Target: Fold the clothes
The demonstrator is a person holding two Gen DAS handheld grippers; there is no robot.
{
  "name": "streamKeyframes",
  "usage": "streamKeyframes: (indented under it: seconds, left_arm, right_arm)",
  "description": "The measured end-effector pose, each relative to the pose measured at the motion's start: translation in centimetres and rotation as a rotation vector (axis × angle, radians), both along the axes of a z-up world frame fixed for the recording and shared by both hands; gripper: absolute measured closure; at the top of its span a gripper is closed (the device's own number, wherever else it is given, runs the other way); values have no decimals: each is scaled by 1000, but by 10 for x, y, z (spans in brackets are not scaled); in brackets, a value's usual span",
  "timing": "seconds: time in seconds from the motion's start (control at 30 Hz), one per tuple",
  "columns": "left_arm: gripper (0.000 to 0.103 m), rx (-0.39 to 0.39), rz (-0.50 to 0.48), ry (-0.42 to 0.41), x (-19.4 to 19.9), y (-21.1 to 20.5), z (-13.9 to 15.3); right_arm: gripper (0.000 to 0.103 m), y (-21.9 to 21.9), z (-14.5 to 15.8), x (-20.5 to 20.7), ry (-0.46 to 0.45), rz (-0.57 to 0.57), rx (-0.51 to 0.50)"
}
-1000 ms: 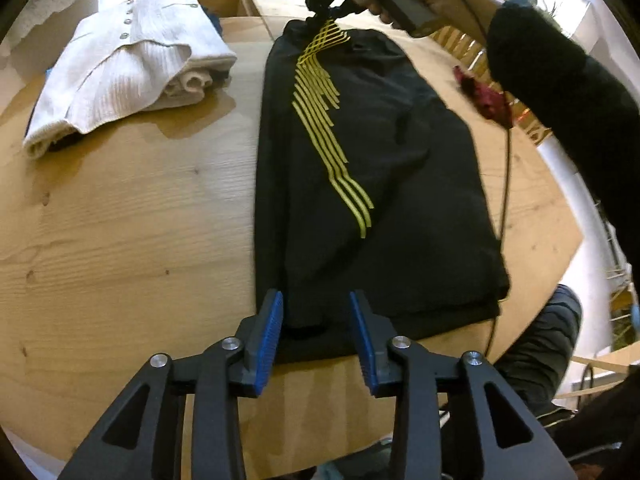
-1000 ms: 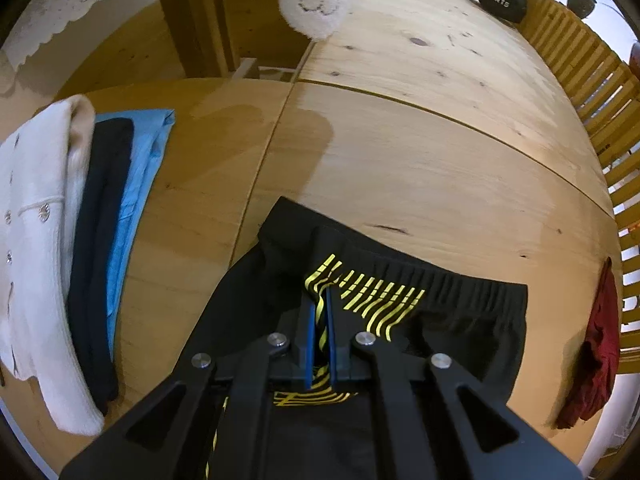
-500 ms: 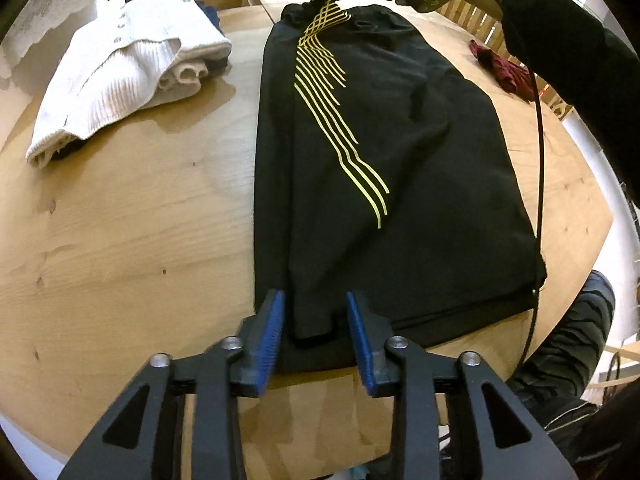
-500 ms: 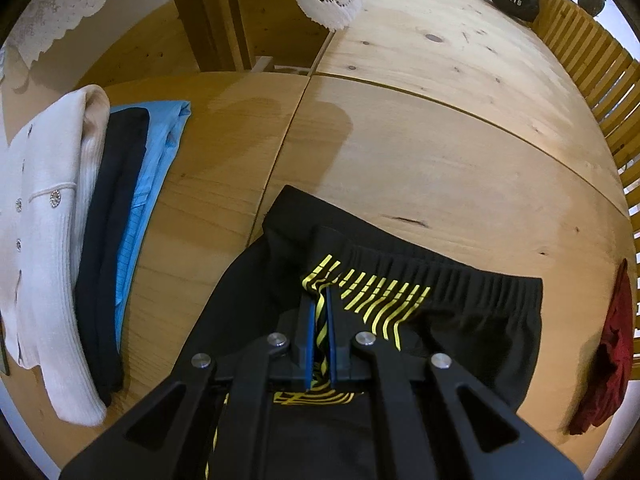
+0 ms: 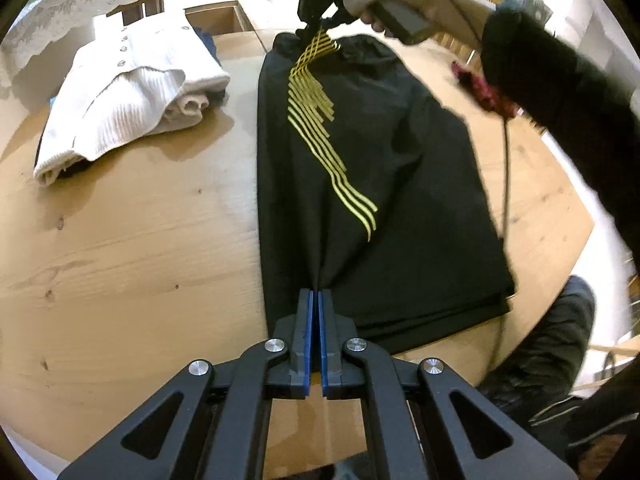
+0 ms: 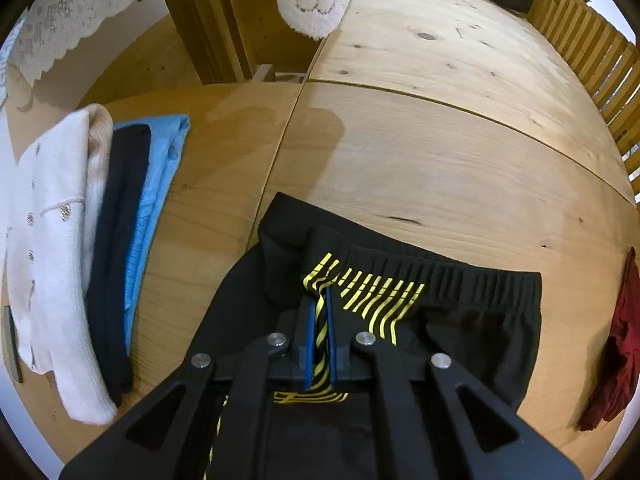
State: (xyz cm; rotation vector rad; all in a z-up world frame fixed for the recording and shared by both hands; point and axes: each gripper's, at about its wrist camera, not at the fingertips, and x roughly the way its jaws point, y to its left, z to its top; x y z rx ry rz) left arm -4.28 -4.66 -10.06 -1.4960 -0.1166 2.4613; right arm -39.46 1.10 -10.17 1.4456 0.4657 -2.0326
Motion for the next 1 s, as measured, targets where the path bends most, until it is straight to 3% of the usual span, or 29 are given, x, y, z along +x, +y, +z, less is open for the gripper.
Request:
streamKeyframes:
  seconds: [0.27, 0.6, 0.73, 0.8, 0.9, 1.0]
  left_arm:
    - [101, 38, 24, -13, 10, -7, -1]
    - [101, 40, 61, -62, 6, -12, -30]
    - [101, 62, 73, -71, 3, -13, -37]
    - [101, 65, 74, -69, 6, -11, -38]
    - [101, 61, 69, -67, 5, -5, -39]
    - [101, 51, 62, -61, 9, -7, -34]
  right_arm:
    - [98, 3, 25, -4, -44, -33, -118]
    - [98, -24, -14, -19, -155, -99, -179]
    - [84, -37, -21, -25, -335, -88, -254]
    - [83, -34, -1, -22, -286, -57, -283]
    - [72, -21, 38, -8, -167, 24, -282]
    - [72, 10, 64, 8, -40, 87, -294]
